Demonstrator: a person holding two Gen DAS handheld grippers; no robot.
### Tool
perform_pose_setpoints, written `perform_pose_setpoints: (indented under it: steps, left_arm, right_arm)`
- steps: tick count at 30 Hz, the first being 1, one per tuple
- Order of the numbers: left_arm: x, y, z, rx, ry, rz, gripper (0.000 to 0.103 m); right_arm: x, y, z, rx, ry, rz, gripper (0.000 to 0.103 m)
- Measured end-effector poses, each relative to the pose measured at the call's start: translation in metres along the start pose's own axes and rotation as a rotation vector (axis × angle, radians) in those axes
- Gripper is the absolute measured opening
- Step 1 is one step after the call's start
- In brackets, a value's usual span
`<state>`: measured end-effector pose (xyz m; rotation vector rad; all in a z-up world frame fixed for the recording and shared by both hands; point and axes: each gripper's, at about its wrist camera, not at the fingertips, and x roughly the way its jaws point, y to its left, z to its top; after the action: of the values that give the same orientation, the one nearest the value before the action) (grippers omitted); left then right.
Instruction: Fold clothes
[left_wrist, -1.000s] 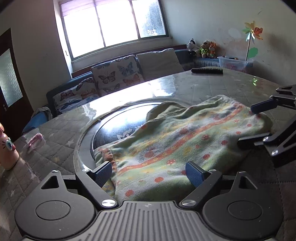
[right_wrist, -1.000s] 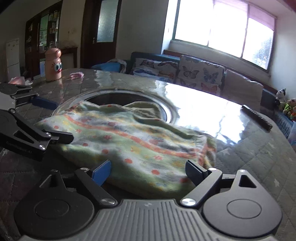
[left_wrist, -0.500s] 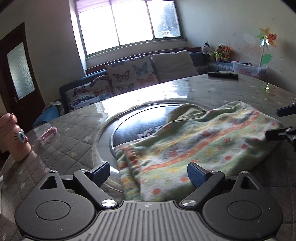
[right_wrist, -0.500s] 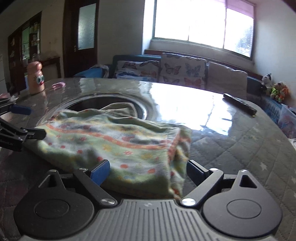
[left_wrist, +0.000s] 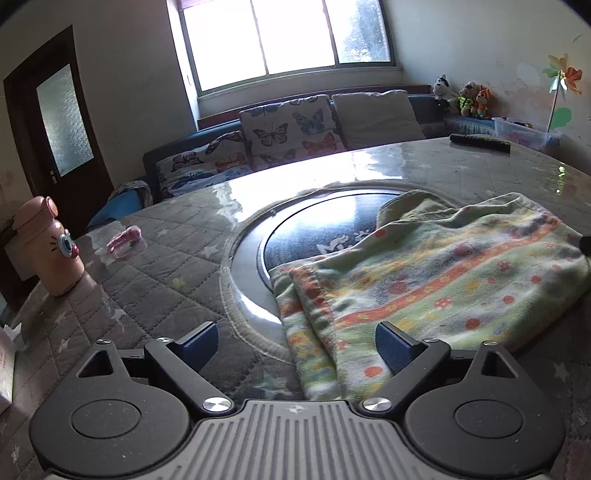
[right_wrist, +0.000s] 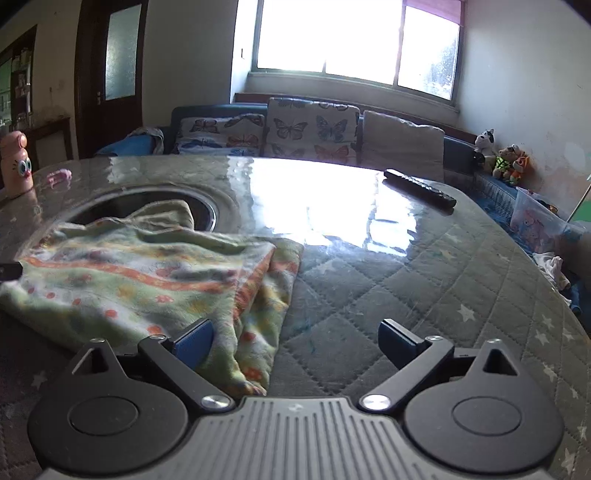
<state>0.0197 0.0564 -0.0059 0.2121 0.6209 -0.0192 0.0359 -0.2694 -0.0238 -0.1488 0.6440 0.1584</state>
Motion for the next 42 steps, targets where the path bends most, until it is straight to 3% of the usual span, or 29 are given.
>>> perform_pose_setpoints:
  steps: [17, 24, 29, 36, 42]
  left_arm:
    - [0.029, 0.022, 0.015, -0.021, 0.034, 0.065, 0.095]
    - [0.04, 0.03, 0.03, -0.061, 0.035, 0.048, 0.095]
    - [0.048, 0.018, 0.042, -0.027, 0.015, 0.028, 0.095]
    - [0.075, 0.01, 0.049, 0.026, 0.044, 0.053, 0.095]
    - [0.077, 0.007, 0.052, 0.033, 0.04, 0.06, 0.096]
  right_arm:
    - [0.018, -0.001, 0.023, 0.012, -0.021, 0.002, 0.098]
    - [0.033, -0.001, 0.031, 0.007, -0.013, -0.004, 0.099]
    - [0.044, -0.001, 0.037, -0.004, -0.009, -0.016, 0.099]
    - [0.061, -0.001, 0.046, -0.02, -0.002, -0.033, 0.099]
    - [0.071, 0.001, 0.055, -0.039, -0.007, -0.045, 0.099]
